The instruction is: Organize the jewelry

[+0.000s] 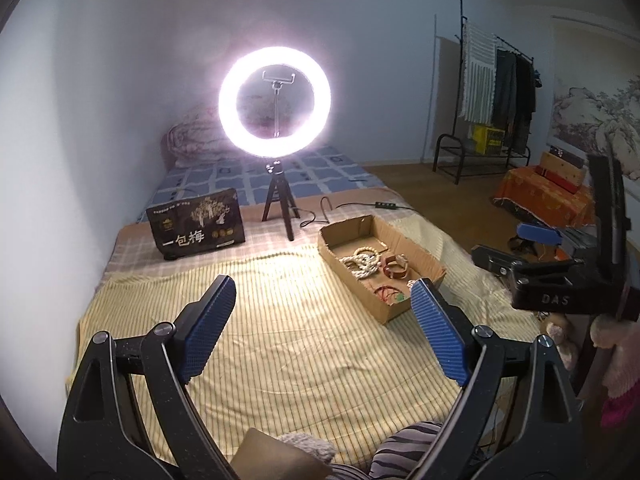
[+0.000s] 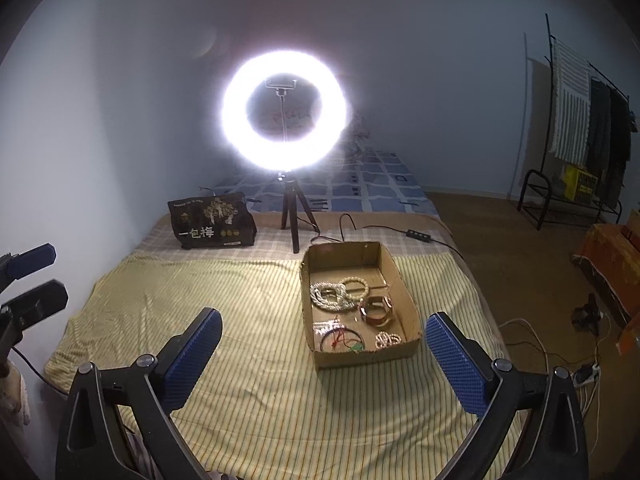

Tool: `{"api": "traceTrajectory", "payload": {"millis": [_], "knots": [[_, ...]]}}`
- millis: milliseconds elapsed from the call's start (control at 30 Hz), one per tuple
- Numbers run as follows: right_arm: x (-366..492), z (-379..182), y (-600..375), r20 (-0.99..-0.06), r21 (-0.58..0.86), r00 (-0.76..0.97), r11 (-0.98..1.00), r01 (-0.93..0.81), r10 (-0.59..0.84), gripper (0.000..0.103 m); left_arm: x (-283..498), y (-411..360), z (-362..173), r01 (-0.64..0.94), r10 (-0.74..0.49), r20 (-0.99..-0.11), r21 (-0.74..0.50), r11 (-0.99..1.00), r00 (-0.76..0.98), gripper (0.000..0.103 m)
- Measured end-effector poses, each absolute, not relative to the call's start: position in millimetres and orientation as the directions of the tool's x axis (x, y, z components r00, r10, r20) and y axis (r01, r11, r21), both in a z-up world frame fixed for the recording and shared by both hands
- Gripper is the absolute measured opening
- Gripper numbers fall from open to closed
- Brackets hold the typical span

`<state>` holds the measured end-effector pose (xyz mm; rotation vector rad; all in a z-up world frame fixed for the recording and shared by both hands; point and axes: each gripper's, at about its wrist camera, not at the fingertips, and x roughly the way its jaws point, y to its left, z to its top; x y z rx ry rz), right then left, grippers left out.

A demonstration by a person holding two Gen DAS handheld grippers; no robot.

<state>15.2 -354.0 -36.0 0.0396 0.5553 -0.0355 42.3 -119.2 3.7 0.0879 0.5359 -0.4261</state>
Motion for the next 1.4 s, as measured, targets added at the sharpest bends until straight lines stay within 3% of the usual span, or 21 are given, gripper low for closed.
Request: {"api": "traceTrajectory", "payload": {"millis": [200,1400], "knots": [[10.1,-49.7,-362.6,-0.532,0.056,0.846,0.995,0.086,-0.043,0.103,42.5,-121.6,-1.2,0.401,-0.347,-0.501,0.000,0.916,0.793,0.102],[9.0,-63.0,-364.4,-0.548,0.069,0.834,0.991,0.119,-0.062,0.103,44.8,-121.2,-11.3,0.368,-0.307,-0.530,0.011,0.930,0.791,0.103]]}}
